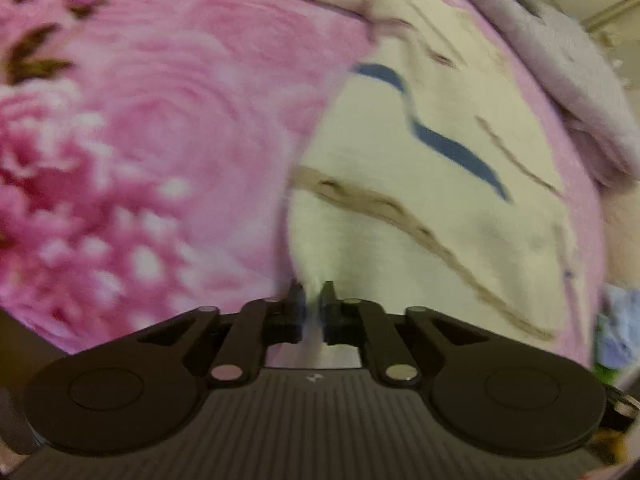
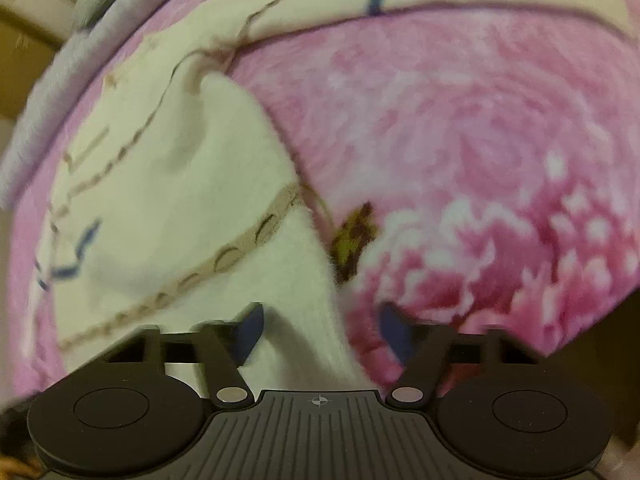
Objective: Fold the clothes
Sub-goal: 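Grasp the sweater hem with the left gripper and smooth it flat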
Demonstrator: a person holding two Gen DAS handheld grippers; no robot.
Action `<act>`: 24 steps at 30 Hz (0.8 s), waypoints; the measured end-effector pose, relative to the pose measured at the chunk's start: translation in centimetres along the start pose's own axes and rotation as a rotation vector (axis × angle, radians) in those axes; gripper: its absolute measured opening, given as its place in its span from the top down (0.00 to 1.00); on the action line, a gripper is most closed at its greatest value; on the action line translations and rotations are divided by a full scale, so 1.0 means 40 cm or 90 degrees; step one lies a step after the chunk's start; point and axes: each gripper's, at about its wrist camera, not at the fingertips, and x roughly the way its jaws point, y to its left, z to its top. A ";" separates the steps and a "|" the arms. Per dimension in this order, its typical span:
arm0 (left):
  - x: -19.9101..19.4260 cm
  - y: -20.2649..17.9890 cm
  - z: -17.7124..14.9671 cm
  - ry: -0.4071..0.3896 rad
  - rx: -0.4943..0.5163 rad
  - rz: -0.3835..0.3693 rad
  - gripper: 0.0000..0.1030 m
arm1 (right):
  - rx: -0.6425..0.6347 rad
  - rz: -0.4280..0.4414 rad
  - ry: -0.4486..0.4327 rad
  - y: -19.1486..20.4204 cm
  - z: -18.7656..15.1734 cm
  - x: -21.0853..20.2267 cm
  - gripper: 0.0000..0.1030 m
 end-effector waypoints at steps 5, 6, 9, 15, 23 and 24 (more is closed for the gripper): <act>-0.127 -0.051 -0.033 -0.073 0.073 0.003 0.96 | -0.041 0.031 -0.034 0.016 0.020 -0.089 0.93; -0.116 -0.033 -0.043 -0.055 0.059 0.025 0.96 | -0.024 0.029 -0.038 -0.001 0.020 -0.104 0.93; -0.069 0.000 -0.068 0.000 0.033 0.079 0.95 | 0.026 0.004 0.025 -0.053 -0.001 -0.059 0.93; -0.069 -0.042 -0.074 0.007 0.069 0.159 0.89 | 0.029 -0.074 0.048 -0.055 0.022 -0.056 0.53; -0.055 -0.119 -0.051 -0.007 0.073 0.129 0.90 | 0.055 0.053 -0.035 -0.051 0.087 -0.061 0.52; -0.035 -0.130 -0.058 0.025 0.089 0.134 0.90 | 0.058 0.040 -0.003 -0.056 0.077 -0.034 0.52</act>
